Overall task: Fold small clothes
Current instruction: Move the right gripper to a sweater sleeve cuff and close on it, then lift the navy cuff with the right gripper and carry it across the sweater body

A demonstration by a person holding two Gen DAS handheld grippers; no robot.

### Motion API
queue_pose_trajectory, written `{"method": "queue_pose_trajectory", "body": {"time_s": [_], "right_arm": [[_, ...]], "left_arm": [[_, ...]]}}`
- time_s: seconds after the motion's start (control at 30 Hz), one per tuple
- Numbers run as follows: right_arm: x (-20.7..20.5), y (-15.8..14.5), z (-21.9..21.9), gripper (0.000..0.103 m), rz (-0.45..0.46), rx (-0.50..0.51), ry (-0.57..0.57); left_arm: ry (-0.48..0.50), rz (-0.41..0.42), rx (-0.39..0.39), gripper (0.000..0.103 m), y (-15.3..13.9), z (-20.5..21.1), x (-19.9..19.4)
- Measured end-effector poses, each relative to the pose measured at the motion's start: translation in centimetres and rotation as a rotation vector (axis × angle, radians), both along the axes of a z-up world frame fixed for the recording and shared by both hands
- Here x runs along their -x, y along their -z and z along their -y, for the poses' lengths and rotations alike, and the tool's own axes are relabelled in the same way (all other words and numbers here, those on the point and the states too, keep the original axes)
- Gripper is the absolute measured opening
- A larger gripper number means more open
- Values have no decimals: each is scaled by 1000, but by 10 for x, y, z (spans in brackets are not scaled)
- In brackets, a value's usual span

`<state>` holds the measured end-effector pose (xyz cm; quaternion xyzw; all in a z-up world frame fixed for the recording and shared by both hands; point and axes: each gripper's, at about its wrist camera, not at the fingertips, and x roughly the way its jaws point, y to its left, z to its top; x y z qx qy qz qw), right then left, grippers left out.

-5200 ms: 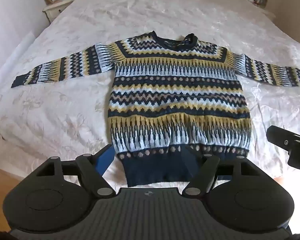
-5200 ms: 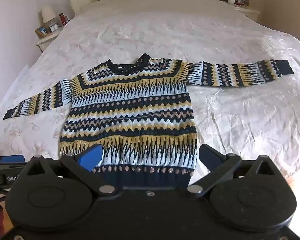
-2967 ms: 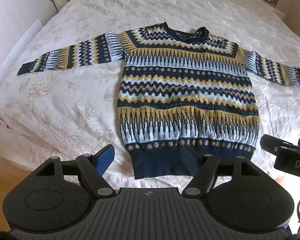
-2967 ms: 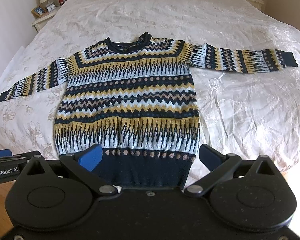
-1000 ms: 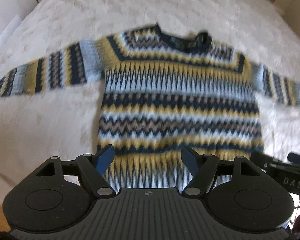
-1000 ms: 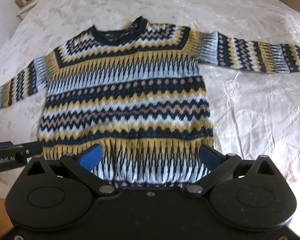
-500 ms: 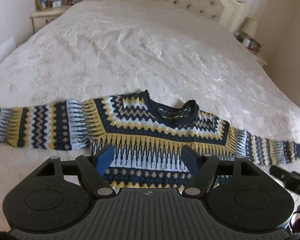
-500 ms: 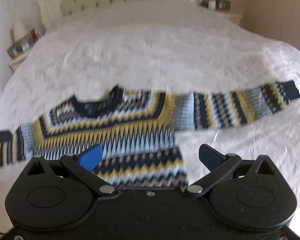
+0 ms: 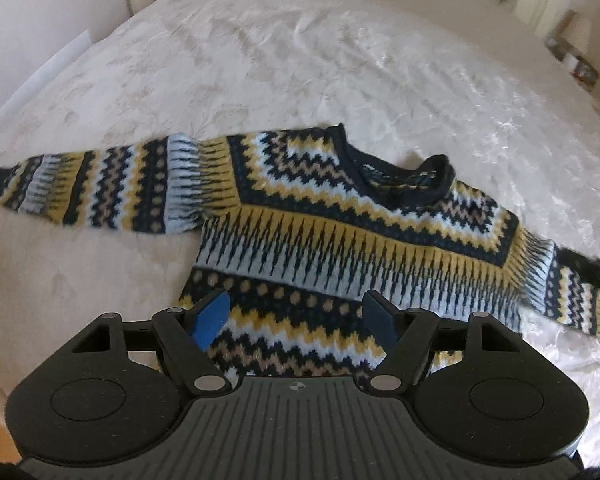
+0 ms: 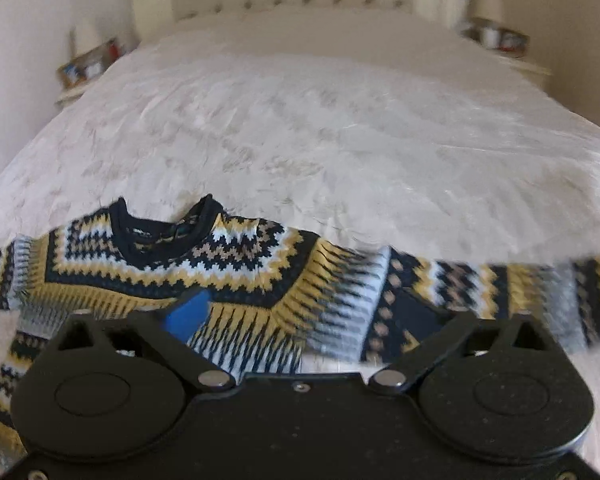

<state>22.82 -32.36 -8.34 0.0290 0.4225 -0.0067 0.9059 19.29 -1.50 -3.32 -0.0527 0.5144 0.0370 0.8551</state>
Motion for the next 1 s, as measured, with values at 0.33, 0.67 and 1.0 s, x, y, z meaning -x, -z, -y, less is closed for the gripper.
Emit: {"method": "queue_pose_trajectory", "body": {"time_s": [0.33, 0.67, 1.0], "right_arm": [[-117, 47, -17, 67, -66, 10, -249], [-169, 106, -32, 68, -197, 77, -364], [-156, 83, -15, 14, -219, 51, -321]], "left_arm": [[-132, -49, -53, 72, 6, -6, -13], [-161, -107, -61, 72, 23, -8, -28], [-124, -112, -51, 72, 29, 5, -36]]}}
